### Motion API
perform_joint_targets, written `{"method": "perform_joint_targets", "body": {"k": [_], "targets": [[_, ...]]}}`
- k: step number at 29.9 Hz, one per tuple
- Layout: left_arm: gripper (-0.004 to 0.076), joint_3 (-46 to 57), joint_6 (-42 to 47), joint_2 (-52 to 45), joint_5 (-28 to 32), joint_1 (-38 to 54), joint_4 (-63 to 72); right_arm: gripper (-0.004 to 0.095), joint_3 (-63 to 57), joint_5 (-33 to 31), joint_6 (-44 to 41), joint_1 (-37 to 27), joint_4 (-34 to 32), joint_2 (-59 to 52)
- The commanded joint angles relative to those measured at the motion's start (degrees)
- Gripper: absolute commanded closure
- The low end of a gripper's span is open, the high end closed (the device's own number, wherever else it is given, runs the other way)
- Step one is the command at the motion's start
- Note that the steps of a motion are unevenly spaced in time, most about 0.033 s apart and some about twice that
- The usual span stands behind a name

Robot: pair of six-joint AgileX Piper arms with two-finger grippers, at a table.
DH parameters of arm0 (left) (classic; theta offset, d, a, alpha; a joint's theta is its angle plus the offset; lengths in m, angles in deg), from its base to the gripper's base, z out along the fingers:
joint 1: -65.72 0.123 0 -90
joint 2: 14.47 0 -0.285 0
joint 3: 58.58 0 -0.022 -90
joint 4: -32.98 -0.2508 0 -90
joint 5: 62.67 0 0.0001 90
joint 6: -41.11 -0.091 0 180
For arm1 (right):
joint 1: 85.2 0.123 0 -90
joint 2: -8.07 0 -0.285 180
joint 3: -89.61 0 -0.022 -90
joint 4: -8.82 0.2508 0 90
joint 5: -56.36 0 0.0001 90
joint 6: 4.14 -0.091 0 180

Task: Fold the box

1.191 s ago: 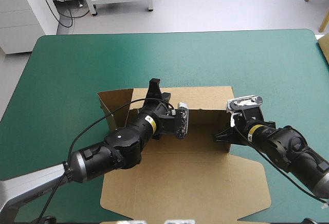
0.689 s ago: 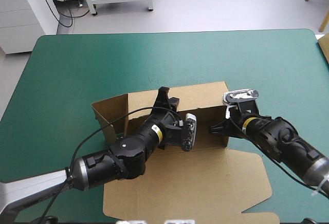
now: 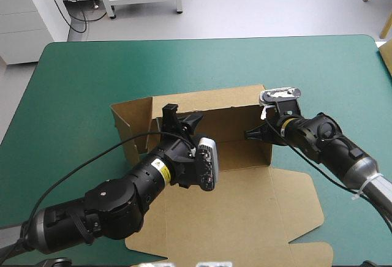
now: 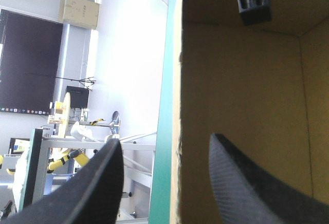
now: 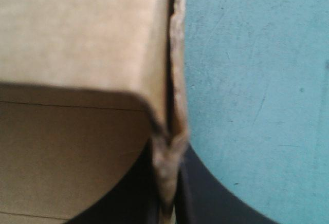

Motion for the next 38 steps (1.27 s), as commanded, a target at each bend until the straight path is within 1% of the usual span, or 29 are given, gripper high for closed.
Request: {"method": "perform_joint_targets", "body": {"k": [1, 4, 7, 10, 12, 16, 18, 21, 23, 26, 28, 30, 34, 38], "targets": [[0.0356, -4.9, 0.9, -2.0, -1.2, -0.3, -1.2, 0.0929, 5.0, -2.8, 2.5, -2.0, -0.1, -1.4], [0.0356, -7.2, 0.9, -1.8, -2.2, 0.4, -0.2, 0.0930, 8.1, -6.3, 5.0, -4.2, 1.8, -0.7], [0.0356, -9.8, 0.0, -1.8, -2.4, 3.9, 5.9, 0.0930, 11.9, -10.8, 9.1, -6.9, 4.9, 0.9], [0.0356, -12.4, -3.2, -1.8, -1.9, 12.3, 15.6, 0.0929, 15.5, -15.0, 13.4, -9.4, 8.3, 3.3], [0.0356, -13.2, -4.8, -1.8, -2.0, 18.5, 22.0, 0.0930, 17.6, -16.7, 15.3, -10.6, 9.8, 5.1], [0.0356, -13.6, -6.5, -1.8, -2.0, 32.2, 34.8, 0.0930, 21.8, -19.9, 16.4, -12.0, 9.9, 9.7], [0.0356, -13.6, -9.8, -1.8, -2.0, 38.8, 44.7, 0.0930, 23.9, -21.3, 17.1, -12.2, 9.9, 12.5], [0.0356, -13.6, -14.8, -2.1, -2.5, 46.7, 58.4, 0.0929, 26.5, -22.0, 18.6, -12.2, 10.9, 16.7], [0.0357, -13.1, -17.7, -2.5, -4.0, 50.0, 65.1, 0.0929, 27.5, -22.0, 19.3, -12.2, 11.8, 18.8], [0.0357, -9.9, -22.7, -5.2, -4.5, 52.7, 73.3, 0.0930, 28.9, -21.8, 20.5, -12.2, 12.4, 22.3], [0.0369, -6.7, -24.6, -8.5, -4.1, 52.8, 75.6, 0.0930, 29.4, -21.8, 20.7, -12.2, 12.4, 24.3], [0.0405, -2.5, -25.2, -12.9, -3.6, 52.8, 77.3, 0.0930, 29.4, -21.4, 20.7, -12.2, 12.4, 25.8], [0.0538, 6.4, -25.1, -22.3, -4.0, 52.8, 77.0, 0.0930, 29.4, -19.9, 21.2, -12.2, 12.4, 27.8], [0.0732, 15.8, -22.3, -33.4, -4.0, 52.8, 76.6, 0.0930, 29.4, -18.0, 21.2, -12.2, 12.3, 29.4]]}}
